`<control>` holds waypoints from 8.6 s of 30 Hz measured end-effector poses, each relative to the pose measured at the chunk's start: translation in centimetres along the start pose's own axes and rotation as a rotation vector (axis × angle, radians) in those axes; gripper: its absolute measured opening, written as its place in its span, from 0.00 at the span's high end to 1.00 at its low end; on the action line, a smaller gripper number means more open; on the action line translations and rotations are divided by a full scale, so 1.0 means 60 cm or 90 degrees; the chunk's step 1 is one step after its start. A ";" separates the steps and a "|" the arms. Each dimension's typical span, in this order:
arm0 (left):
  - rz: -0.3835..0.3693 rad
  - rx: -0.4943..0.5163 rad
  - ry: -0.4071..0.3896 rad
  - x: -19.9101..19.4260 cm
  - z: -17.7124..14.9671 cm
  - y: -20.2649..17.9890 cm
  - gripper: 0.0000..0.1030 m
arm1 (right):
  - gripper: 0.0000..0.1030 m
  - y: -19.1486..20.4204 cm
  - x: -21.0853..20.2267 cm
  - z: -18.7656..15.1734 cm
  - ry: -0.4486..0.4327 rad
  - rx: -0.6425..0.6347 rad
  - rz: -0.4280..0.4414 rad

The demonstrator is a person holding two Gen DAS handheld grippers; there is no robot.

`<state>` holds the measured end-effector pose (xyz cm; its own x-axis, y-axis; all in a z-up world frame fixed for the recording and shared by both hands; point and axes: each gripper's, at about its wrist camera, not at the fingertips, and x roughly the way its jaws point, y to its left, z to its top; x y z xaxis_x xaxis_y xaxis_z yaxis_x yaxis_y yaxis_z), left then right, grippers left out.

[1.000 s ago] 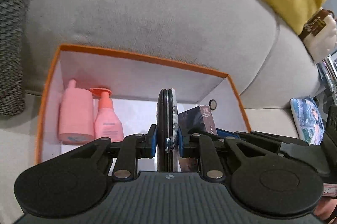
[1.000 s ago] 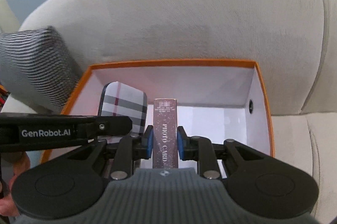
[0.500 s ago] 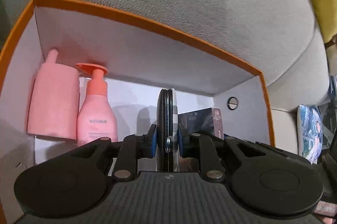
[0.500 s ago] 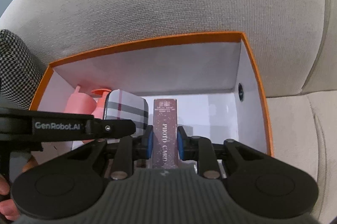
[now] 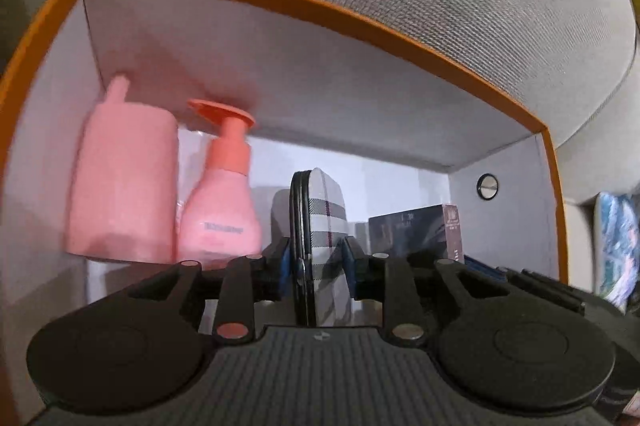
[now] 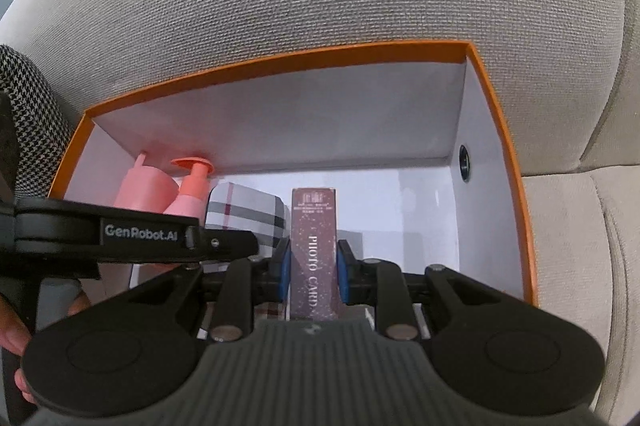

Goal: Organize rigid objects
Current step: 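Lower the plaid wallet into the box with the left gripper while the right lowers the PHOTO CARD box, then open both grippers and set the wallet and PHOTO CARD box beside the pink bottles, then withdraw both grippers from the box toward the remaining items, then grasp the gold square box with the left gripper while the right grasps the clear packaged box, then lower the gold box into the orange box with the left gripper while the right lowers the clear box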

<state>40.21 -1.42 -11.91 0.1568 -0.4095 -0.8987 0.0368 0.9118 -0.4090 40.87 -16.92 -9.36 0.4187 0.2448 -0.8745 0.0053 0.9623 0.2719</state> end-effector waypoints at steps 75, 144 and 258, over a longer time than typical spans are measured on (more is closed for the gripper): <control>0.177 0.773 0.028 0.057 -0.098 -0.109 0.16 | 0.51 -0.005 0.035 0.049 0.117 -0.165 -0.033; 0.049 0.457 -0.188 -0.268 -0.283 -0.108 0.28 | 0.56 -0.023 -0.274 -0.199 -0.103 -0.078 -0.022; 0.060 0.285 -0.111 -0.049 -0.027 -0.101 0.31 | 0.52 0.052 -0.028 0.001 0.082 -0.711 -0.098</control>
<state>37.93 -5.81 -7.04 0.3412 -0.3477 -0.8733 0.4298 0.8840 -0.1840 40.22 -14.33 -7.02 0.3861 0.0632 -0.9203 -0.7914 0.5352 -0.2953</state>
